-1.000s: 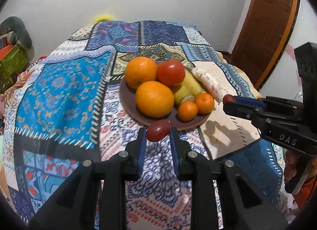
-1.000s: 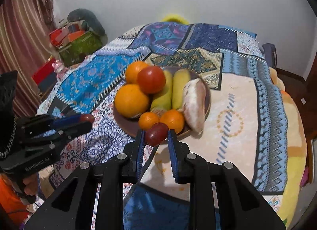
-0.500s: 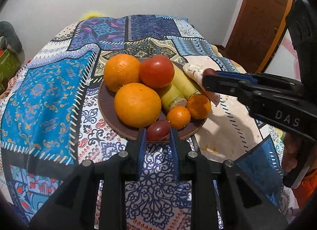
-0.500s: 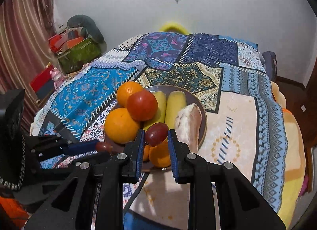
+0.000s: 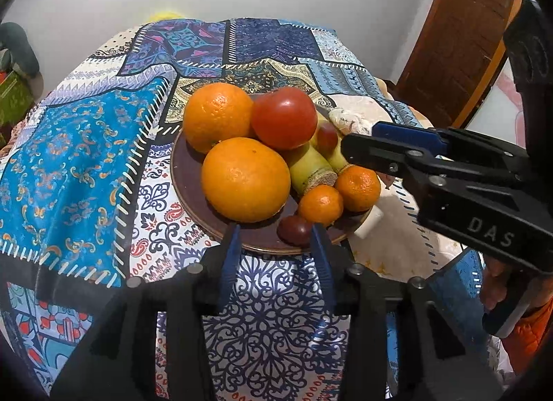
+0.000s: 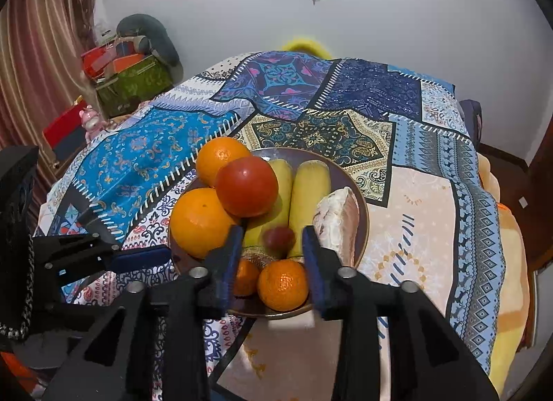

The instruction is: Organize fruits

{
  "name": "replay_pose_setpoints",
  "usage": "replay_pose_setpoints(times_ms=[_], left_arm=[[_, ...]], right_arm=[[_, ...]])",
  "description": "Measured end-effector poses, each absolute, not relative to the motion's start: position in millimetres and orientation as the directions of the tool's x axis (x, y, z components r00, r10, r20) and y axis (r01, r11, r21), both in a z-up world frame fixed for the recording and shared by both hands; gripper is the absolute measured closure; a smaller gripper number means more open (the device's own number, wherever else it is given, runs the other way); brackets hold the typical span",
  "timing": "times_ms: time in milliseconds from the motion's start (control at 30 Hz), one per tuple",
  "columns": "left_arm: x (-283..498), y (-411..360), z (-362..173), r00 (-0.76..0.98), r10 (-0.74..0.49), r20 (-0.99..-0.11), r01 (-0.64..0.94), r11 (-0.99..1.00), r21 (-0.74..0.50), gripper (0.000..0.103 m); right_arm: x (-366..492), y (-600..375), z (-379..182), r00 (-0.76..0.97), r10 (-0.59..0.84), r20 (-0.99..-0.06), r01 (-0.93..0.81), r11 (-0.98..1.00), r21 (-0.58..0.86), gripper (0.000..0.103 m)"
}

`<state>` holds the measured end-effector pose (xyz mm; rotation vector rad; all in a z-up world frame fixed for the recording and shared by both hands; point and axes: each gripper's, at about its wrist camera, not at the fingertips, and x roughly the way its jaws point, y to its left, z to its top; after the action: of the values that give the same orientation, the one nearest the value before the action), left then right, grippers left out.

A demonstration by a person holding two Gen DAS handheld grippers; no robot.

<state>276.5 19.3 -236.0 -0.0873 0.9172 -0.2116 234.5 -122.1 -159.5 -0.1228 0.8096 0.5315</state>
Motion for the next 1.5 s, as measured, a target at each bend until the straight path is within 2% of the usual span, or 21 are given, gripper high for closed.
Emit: replay_pose_setpoints(times_ms=[167, 333, 567, 900, 967, 1000, 1033, 1100, 1167, 1233, 1300, 1367, 1500], left_arm=[[266, 20, -220, 0.619, -0.199, -0.760, 0.134, 0.980, -0.148, 0.062], [245, 26, -180, 0.691, -0.167, -0.704, 0.105, 0.986, -0.131, 0.062], [191, 30, -100, 0.815, -0.138, -0.562, 0.083, 0.989, -0.122, 0.062], [87, 14, 5, 0.952, -0.076, -0.296, 0.057, 0.996, -0.073, 0.062], [70, 11, 16, 0.963, -0.073, -0.260, 0.059, 0.996, -0.062, 0.057], [63, 9, 21, 0.968, -0.067, -0.244, 0.055, 0.997, -0.057, 0.048], [54, 7, 25, 0.974, -0.058, -0.219, 0.047, 0.998, -0.051, 0.041], [44, 4, 30, 0.980, -0.050, -0.192, 0.042, 0.998, -0.044, 0.038], [36, 3, 34, 0.982, -0.050, -0.182, 0.044, 0.998, -0.040, 0.032], [31, 2, 35, 0.984, -0.042, -0.171, 0.036, 0.999, -0.041, 0.019], [26, 1, 35, 0.987, -0.030, -0.159, 0.025, 0.999, -0.035, 0.011], [22, 0, 35, 0.988, -0.023, -0.154, 0.018, 0.999, -0.029, 0.008], [19, 1, 33, 0.987, -0.022, -0.158, 0.017, 0.999, -0.033, 0.002]], right_arm=[[229, -130, -148, 0.582, 0.410, -0.703, -0.487, 0.867, 0.102, 0.067], [211, -143, -121, 0.623, 0.418, -0.661, -0.470, 0.876, 0.111, 0.067], [167, -165, -59, 0.717, 0.427, -0.552, -0.449, 0.887, 0.103, 0.067], [67, -189, 33, 0.833, 0.454, -0.317, -0.458, 0.887, 0.065, 0.066], [51, -193, 44, 0.842, 0.461, -0.280, -0.462, 0.884, 0.067, 0.066], [43, -195, 48, 0.847, 0.464, -0.262, -0.463, 0.884, 0.068, 0.065], [36, -196, 52, 0.851, 0.465, -0.245, -0.463, 0.884, 0.068, 0.060], [24, -198, 58, 0.859, 0.465, -0.213, -0.462, 0.884, 0.070, 0.055], [16, -198, 61, 0.864, 0.465, -0.195, -0.460, 0.885, 0.072, 0.040], [13, -197, 60, 0.872, 0.456, -0.178, -0.450, 0.890, 0.073, 0.030], [8, -195, 60, 0.882, 0.441, -0.167, -0.437, 0.897, 0.061, 0.028], [5, -193, 59, 0.886, 0.433, -0.167, -0.430, 0.901, 0.055, 0.019], [2, -190, 58, 0.903, 0.400, -0.155, -0.398, 0.916, 0.046, 0.007]])
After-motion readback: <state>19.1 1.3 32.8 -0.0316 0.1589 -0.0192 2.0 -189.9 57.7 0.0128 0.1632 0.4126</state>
